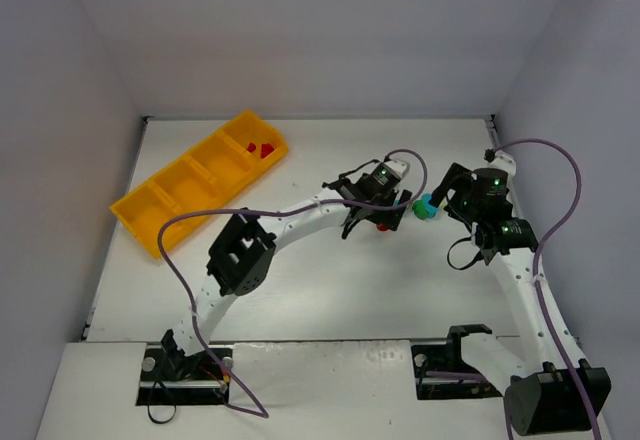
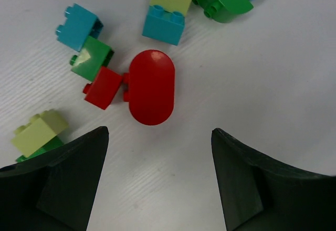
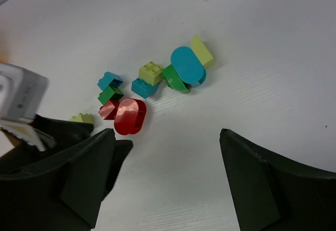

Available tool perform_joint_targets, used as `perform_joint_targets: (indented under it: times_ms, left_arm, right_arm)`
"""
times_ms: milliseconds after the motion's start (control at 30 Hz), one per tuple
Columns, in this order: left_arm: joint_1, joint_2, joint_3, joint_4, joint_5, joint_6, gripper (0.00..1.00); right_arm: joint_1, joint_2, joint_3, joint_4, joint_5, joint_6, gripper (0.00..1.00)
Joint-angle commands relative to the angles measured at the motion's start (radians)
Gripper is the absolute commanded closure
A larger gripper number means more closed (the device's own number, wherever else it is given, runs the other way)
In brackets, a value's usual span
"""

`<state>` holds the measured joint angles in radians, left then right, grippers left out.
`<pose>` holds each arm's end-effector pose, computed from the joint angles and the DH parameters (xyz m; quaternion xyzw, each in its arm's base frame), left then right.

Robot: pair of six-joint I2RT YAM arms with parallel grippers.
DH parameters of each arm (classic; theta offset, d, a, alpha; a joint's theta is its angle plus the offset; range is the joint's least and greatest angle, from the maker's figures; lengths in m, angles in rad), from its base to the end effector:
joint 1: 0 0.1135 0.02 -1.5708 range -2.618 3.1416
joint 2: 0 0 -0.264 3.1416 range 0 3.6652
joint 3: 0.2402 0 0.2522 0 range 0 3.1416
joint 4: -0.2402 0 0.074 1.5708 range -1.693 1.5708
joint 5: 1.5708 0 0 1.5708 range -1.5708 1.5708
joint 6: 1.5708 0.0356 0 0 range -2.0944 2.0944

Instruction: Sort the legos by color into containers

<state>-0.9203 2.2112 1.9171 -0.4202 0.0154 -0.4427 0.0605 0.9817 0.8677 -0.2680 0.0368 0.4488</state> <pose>0.3099 -0.4081 0.2398 0.2183 0.8831 -0.2670 0.3181 0.2249 0.0123 0.3239 0.1699 0.8108 0.1263 0.5457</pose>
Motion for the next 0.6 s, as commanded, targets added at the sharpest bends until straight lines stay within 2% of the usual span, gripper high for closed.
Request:
perform_joint_targets:
  times_ms: [0,567]
  left_arm:
    - [-0.026,-0.005,0.091,-0.014,-0.063,-0.005,0.27]
    - [-0.051,0.208,0.302,-0.118,-0.169,-0.004,0.28]
  right_arm:
    - [-0.013,-0.041,0.037,0.001,0.021,-0.008,0.22]
    - [-0.025,-0.075,0.021,-0.019,0.044,-0.048,0.21]
